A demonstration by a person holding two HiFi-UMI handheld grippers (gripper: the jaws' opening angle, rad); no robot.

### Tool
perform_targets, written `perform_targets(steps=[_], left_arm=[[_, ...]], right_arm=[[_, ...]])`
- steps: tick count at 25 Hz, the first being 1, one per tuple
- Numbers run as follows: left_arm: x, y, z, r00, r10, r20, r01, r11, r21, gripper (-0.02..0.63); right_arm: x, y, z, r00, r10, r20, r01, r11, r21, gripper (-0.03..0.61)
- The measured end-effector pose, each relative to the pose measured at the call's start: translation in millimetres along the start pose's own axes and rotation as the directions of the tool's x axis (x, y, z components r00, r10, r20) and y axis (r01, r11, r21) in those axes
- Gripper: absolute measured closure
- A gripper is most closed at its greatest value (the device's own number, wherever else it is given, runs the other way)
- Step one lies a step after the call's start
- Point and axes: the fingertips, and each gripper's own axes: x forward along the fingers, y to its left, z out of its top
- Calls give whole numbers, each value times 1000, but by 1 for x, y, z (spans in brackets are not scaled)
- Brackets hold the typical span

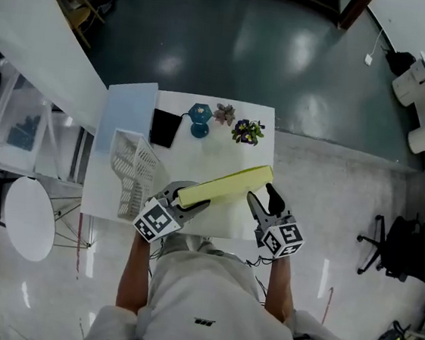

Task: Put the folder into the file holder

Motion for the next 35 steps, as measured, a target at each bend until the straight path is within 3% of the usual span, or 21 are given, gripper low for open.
perform_targets(steps=[4, 7, 17, 24, 30, 35], left_arm=[[-16, -14, 4, 990, 137, 23, -136, 990, -39, 433], [-33, -22, 9, 964, 262, 38, -259, 963, -71, 431], [-114, -54, 19, 817, 576, 31, -567, 811, -144, 431], [-190, -84, 19, 726, 687, 38, -666, 716, -208, 433], [-259, -110, 13, 672, 739, 44, -712, 661, -237, 433], [-310, -124, 15, 616, 783, 88, -742, 614, -268, 433]], right_arm=[[-2, 10, 6, 997, 82, 2, -82, 996, -37, 316], [0, 28, 13, 984, 177, -4, -176, 981, -82, 316], [-4, 131, 27, 900, 435, -28, -433, 885, -174, 331], [-7, 210, 22, 836, 544, -69, -544, 807, -232, 341], [-13, 273, 11, 817, 571, -85, -572, 779, -257, 344], [-23, 311, 1, 827, 555, -91, -558, 792, -247, 350]])
